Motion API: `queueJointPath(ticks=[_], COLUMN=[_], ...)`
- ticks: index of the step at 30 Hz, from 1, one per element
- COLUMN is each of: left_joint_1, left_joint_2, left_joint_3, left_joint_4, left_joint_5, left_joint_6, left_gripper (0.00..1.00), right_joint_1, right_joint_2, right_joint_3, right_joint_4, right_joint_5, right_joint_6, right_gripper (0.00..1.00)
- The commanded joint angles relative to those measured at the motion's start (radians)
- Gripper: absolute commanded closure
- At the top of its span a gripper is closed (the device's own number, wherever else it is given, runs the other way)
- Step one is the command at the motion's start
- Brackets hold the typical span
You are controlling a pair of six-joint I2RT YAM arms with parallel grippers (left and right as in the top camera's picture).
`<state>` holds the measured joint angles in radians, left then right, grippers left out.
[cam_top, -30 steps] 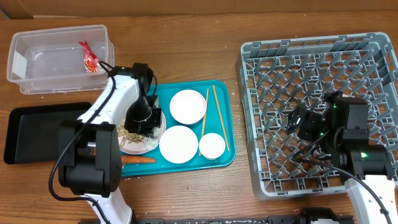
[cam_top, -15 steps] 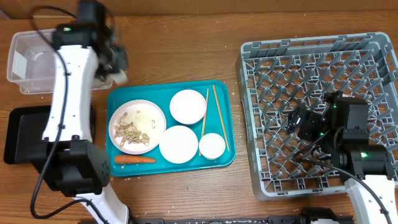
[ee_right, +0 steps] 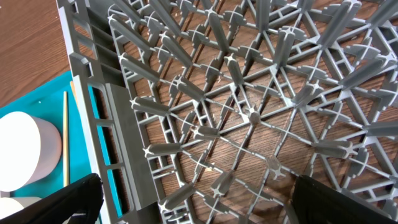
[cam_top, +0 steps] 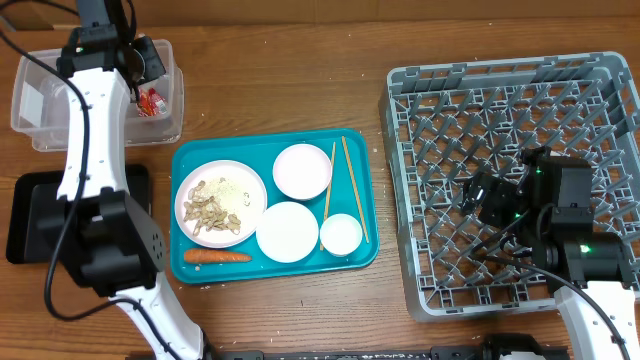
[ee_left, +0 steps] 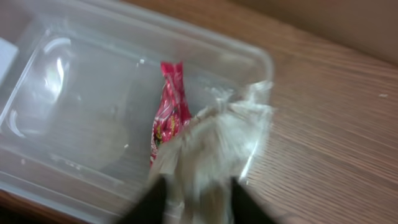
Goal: Sort waste into correct bins and load items into the dishwasher
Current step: 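Grasp the crumpled tissue from the plate with the left gripper, drop into clear bin, then grasp the white cup on the tray with the left gripper and lift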
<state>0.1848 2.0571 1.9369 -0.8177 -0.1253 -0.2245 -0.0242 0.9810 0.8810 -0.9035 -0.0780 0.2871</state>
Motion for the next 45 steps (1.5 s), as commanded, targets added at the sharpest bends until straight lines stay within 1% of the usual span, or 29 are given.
queueJointPath(ticks=[1,2,3,6,8,13,16,19,21,23,28,30,33,34,35,37,40,45], left_joint_1=[0.011,0.011,0.011,-0.001,-0.014,-0.083,-0.129,-0.181,-0.214,-0.243,-0.311,-0.317,-0.317,-0.317,-0.317,-0.323,-0.346,-0.439], left_joint_2=[0.025,0.021,0.014,-0.020,-0.051,-0.127,-0.129,-0.111,-0.097,-0.085,-0.080,-0.080,-0.085,-0.090,-0.095,-0.117,-0.140,-0.140], left_joint_3=[0.013,0.013,0.014,0.024,0.030,0.030,0.029,0.029,0.028,0.027,0.022,0.022,0.022,0.022,0.018,0.009,0.009,0.001], left_joint_4=[0.005,0.003,-0.004,-0.058,-0.112,-0.332,-0.463,-0.597,-0.654,-0.688,-0.736,-0.791,-0.852,-0.874,-0.873,-0.872,-0.871,-0.862], left_joint_5=[-0.032,-0.031,-0.030,-0.014,0.025,0.191,0.232,0.230,0.230,0.227,0.204,0.193,0.185,0.173,0.167,0.177,0.240,0.286], left_joint_6=[-0.030,-0.030,-0.029,-0.013,-0.011,0.003,0.003,0.003,0.003,0.003,0.003,0.000,0.000,0.000,0.003,0.007,0.042,0.091], left_gripper=[0.44,0.41,0.39,0.39,0.39,0.36,0.35,0.35,0.34,0.32,0.30,0.32,0.38,0.38,0.41,0.40,0.39,0.38], right_joint_1=[0.004,0.004,0.004,0.004,0.004,0.004,0.004,0.004,0.004,0.004,0.004,0.005,0.005,0.005,0.005,0.005,0.005,0.005], right_joint_2=[-0.005,-0.005,-0.005,-0.005,-0.004,-0.004,-0.004,-0.004,-0.004,-0.004,-0.004,-0.004,-0.004,-0.003,-0.002,0.008,0.034,0.066], right_joint_3=[0.029,0.029,0.029,0.029,0.029,0.029,0.029,0.029,0.029,0.029,0.029,0.029,0.040,0.055,0.072,0.117,0.196,0.266], right_joint_4=[0.003,0.003,0.003,0.004,0.004,0.007,0.011,0.011,0.011,0.011,0.010,0.006,0.004,-0.004,-0.013,-0.042,-0.090,-0.124], right_joint_5=[-0.001,-0.001,-0.001,-0.001,-0.001,-0.001,-0.001,-0.001,-0.001,-0.001,-0.002,-0.003,-0.025,-0.040,-0.055,-0.058,-0.057,-0.057], right_joint_6=[-0.005,-0.005,-0.005,-0.006,-0.006,-0.005,-0.005,-0.006,-0.006,-0.006,-0.006,-0.006,-0.007,-0.019,-0.033,-0.034,-0.037,-0.036], right_gripper=[0.00,0.00,0.00,0.00,0.00,0.00,0.00,0.00,0.00,0.00,0.00,0.00,0.00,0.00,0.00,0.00,0.00,0.00])
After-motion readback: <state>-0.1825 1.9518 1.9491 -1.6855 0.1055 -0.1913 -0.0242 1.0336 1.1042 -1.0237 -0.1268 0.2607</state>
